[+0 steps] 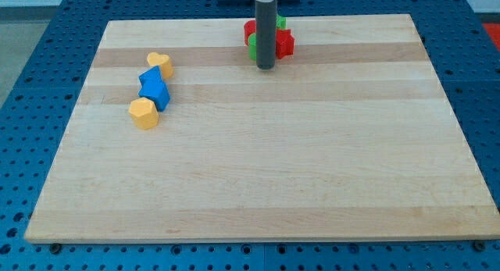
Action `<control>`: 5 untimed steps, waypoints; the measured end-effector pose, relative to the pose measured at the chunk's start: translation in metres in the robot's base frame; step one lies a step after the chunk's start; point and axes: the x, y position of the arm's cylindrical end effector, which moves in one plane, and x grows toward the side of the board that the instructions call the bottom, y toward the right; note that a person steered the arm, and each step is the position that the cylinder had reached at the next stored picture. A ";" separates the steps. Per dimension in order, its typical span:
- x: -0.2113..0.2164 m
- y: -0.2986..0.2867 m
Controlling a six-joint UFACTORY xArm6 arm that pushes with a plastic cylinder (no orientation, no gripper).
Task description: Move the yellow heart right to the yellow hexagon
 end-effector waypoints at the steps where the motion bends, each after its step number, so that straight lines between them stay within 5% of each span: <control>1: 0.001 -0.022; 5: -0.031 -0.141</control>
